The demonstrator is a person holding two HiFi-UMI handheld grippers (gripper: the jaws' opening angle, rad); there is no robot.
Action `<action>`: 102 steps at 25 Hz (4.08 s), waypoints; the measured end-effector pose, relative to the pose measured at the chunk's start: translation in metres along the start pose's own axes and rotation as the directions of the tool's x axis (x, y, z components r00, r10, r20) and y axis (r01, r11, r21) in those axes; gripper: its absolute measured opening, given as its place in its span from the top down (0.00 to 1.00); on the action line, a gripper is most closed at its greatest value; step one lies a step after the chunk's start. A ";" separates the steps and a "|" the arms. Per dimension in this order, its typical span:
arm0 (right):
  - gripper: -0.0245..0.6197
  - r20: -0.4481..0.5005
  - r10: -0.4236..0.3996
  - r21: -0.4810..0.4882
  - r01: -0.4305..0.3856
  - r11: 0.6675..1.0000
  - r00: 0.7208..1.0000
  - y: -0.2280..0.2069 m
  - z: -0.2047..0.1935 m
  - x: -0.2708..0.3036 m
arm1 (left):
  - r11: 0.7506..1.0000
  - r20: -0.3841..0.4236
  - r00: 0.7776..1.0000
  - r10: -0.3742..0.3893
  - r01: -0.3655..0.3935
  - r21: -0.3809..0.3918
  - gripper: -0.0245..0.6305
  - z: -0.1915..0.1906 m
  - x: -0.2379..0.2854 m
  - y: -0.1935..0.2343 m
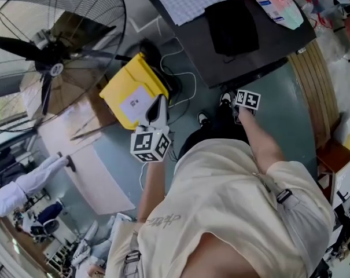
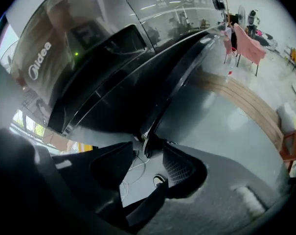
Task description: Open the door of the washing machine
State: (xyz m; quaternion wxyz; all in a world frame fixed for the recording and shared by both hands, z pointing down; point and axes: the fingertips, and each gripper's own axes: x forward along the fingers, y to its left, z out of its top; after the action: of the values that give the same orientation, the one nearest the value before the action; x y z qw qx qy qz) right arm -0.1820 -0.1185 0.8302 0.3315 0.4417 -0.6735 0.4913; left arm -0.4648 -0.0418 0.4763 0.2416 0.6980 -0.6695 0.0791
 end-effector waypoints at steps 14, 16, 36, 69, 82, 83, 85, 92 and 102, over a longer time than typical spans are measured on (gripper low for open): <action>0.66 -0.077 -0.072 0.166 0.084 0.982 0.994 -0.008 -0.002 0.037 | 0.995 -0.045 0.994 0.099 -0.100 -0.011 0.94 -0.001 -0.006 0.013; 0.68 -0.085 -0.100 0.187 0.115 0.976 0.991 -0.007 -0.002 0.040 | 0.994 -0.045 0.993 0.111 -0.112 -0.013 0.94 -0.002 -0.009 0.016; 0.71 -0.065 -0.099 0.179 0.109 0.978 0.993 -0.023 -0.023 0.030 | 0.997 -0.042 0.996 0.076 -0.075 0.009 0.94 -0.015 -0.026 0.016; 0.85 -0.165 -0.247 -0.054 0.242 0.969 0.955 -0.217 -0.132 -0.086 | 0.984 -0.096 0.985 -0.145 0.154 0.092 0.94 -0.074 -0.011 -0.139; 0.85 -0.199 -0.307 -0.296 0.242 0.924 0.931 -0.324 -0.137 -0.139 | 0.978 -0.109 0.974 -0.198 0.204 0.048 0.94 -0.104 0.025 -0.275; 0.85 -0.199 -0.311 -0.310 0.241 0.920 0.929 -0.333 -0.135 -0.142 | 0.977 -0.114 0.973 -0.200 0.207 0.045 0.94 -0.106 0.028 -0.283; 0.85 -0.182 -0.298 -0.318 0.230 0.920 0.937 -0.345 -0.131 -0.144 | 0.974 -0.121 0.969 -0.215 0.222 0.052 0.94 -0.105 0.035 -0.301; 0.86 -0.153 -0.322 -0.326 0.260 0.909 0.934 -0.385 -0.107 -0.152 | 0.943 -0.159 0.939 -0.304 0.320 0.091 0.94 -0.091 0.067 -0.348; 0.86 -0.175 -0.348 -0.474 0.230 0.850 0.921 -0.422 -0.085 -0.157 | 0.868 -0.249 0.885 -0.392 0.446 0.219 0.94 -0.078 0.124 -0.362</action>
State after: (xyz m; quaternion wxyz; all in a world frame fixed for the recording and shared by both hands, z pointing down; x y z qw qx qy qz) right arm 0.2690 -0.0490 0.8726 0.5778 0.3843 -0.6447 0.3209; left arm -0.0844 -0.1234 0.5143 0.2205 0.8421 -0.4566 0.1835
